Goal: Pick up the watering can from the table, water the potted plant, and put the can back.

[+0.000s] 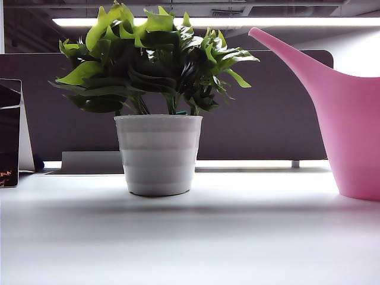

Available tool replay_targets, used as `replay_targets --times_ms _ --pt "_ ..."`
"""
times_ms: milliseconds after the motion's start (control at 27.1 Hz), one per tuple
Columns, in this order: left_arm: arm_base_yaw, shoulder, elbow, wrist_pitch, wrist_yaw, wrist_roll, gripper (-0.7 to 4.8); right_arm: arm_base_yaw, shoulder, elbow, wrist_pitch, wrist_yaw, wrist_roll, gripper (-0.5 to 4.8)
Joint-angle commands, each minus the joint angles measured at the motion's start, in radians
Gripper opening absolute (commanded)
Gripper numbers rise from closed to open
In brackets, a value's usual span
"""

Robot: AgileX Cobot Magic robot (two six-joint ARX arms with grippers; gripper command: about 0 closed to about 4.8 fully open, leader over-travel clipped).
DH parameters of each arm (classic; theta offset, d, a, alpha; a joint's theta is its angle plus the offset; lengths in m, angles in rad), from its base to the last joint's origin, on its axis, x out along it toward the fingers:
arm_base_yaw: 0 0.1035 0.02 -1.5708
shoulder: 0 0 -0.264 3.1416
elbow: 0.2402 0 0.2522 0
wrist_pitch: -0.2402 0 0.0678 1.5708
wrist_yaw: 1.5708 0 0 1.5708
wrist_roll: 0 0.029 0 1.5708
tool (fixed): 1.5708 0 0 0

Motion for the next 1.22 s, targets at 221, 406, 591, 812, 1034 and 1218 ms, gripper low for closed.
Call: replay_targets --times_ms 221,406,591,812,1034,1218 --pt "-0.002 0.001 0.001 0.008 0.0 0.0 -0.05 -0.115 0.336 0.016 0.332 -0.072 -0.002 3.99" --pt "-0.002 0.001 0.001 0.008 0.0 0.0 -0.05 -0.19 0.481 0.029 0.444 -0.168 -0.002 3.88" --pt "-0.003 0.001 0.0 0.008 -0.001 0.0 -0.05 -0.272 0.621 0.051 0.528 -0.359 0.0 3.86" --pt "-0.003 0.001 0.0 0.008 -0.001 0.0 -0.05 -0.286 0.763 0.09 0.629 -0.399 -0.002 3.87" --pt "-0.003 0.001 0.0 0.008 -0.001 0.0 -0.05 -0.288 0.901 0.151 0.727 -0.392 -0.006 3.86" --pt "-0.003 0.001 0.0 0.008 -0.001 0.0 -0.05 -0.289 1.02 0.234 0.734 -0.397 -0.006 3.29"
